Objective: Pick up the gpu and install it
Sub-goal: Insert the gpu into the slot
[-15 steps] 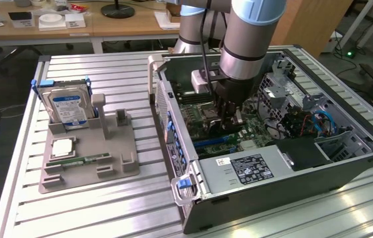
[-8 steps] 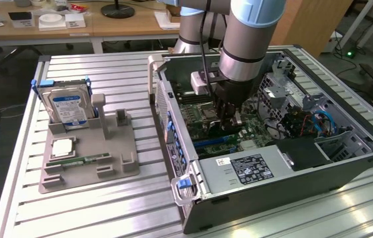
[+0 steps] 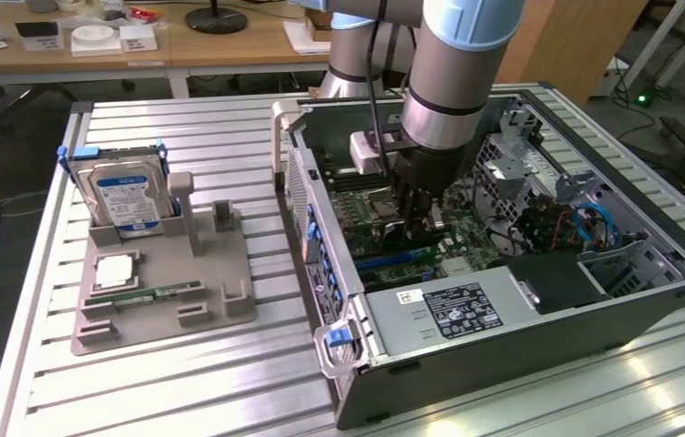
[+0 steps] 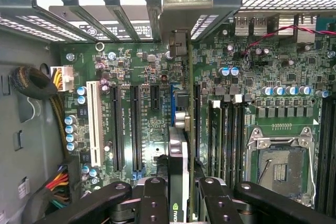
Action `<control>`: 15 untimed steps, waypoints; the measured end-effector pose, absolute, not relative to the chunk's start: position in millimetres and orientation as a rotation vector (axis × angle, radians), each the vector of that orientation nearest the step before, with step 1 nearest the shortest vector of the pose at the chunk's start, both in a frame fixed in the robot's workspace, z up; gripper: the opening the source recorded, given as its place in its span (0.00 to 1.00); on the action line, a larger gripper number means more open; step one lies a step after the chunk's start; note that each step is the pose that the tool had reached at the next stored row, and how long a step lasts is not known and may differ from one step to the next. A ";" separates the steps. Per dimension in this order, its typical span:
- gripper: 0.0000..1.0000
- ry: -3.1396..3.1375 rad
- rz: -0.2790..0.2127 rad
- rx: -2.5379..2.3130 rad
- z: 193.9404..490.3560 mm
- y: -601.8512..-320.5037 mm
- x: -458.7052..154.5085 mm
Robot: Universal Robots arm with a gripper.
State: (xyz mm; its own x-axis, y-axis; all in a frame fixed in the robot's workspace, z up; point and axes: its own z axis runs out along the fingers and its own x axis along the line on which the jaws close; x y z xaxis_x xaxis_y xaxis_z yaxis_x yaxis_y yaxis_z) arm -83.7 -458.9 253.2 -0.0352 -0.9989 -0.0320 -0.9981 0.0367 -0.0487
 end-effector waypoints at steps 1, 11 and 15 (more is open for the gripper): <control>0.27 2.220 -0.020 -2.142 253.2 -458.9 -84.2; 0.27 2.220 -0.020 -2.142 251.9 -460.0 -84.8; 0.27 2.220 -0.020 -2.142 250.5 -460.0 -85.8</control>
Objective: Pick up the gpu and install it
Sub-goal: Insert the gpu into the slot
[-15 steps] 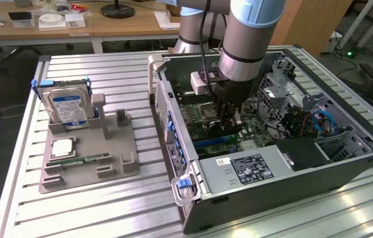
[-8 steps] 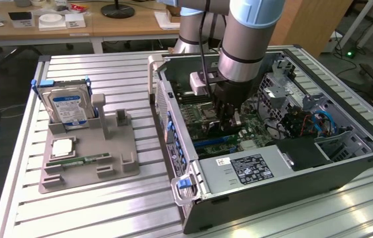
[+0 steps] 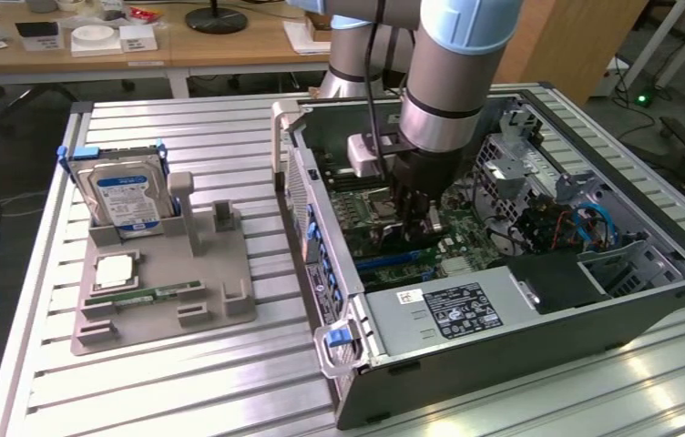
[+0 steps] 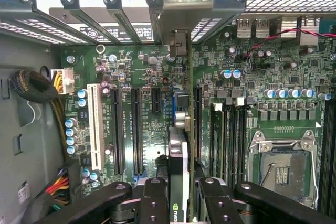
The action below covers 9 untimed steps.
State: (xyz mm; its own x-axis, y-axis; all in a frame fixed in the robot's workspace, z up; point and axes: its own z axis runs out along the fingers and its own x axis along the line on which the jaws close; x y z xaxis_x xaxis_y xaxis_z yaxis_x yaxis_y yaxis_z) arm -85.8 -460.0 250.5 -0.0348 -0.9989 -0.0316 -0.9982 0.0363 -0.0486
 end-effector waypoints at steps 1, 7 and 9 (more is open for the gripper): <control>0.27 2.220 -0.020 -2.142 250.2 -460.0 -86.0; 0.27 2.220 -0.020 -2.142 248.5 -460.0 -86.8; 0.27 2.220 -0.020 -2.142 248.2 -460.0 -87.3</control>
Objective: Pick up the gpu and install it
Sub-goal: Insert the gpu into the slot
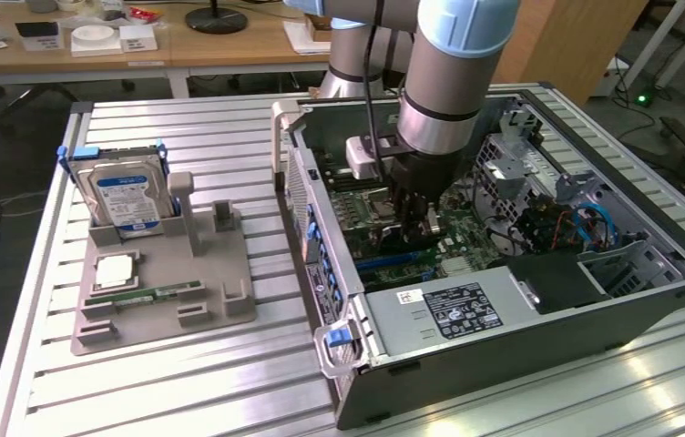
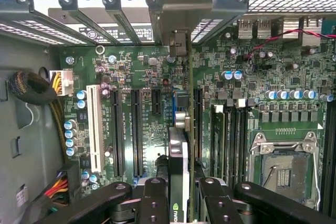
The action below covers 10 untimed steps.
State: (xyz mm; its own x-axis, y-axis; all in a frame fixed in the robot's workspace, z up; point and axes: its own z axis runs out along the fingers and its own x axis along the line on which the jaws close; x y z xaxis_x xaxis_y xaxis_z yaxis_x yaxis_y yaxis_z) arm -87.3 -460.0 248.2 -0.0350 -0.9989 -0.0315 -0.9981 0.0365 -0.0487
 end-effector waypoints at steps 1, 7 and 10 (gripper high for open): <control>0.27 2.220 -0.020 -2.142 248.0 -460.0 -87.6; 0.27 2.220 -0.020 -2.142 247.5 -460.0 -88.6; 0.27 2.220 -0.020 -2.142 247.5 -460.0 -88.6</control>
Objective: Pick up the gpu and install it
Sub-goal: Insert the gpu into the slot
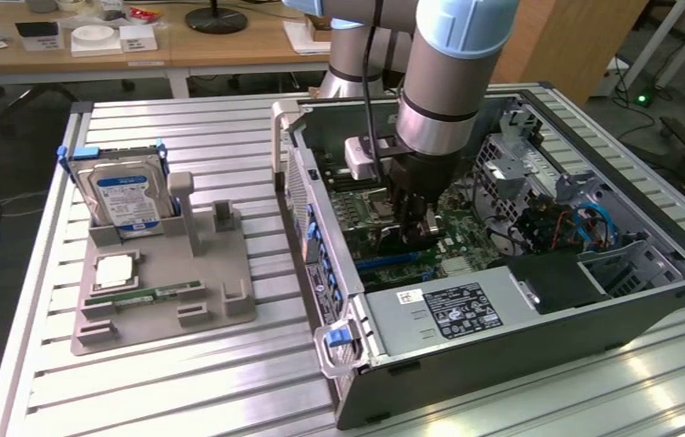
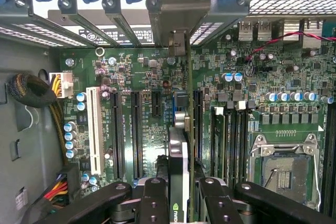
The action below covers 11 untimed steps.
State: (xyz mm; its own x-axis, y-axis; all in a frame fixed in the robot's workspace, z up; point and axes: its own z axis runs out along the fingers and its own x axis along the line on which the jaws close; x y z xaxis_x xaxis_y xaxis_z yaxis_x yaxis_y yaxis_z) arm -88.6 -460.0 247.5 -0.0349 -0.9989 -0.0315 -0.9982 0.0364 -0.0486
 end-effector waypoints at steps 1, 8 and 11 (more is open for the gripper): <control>0.27 2.220 -0.020 -2.142 247.5 -460.0 -88.6; 0.27 2.220 -0.020 -2.142 247.5 -460.0 -88.6; 0.27 2.220 -0.020 -2.142 247.5 -460.0 -88.5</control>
State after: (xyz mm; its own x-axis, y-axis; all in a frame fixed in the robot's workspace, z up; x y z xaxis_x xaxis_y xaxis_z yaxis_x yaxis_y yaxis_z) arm -88.5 -460.0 247.5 -0.0350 -0.9989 -0.0315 -0.9982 0.0365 -0.0485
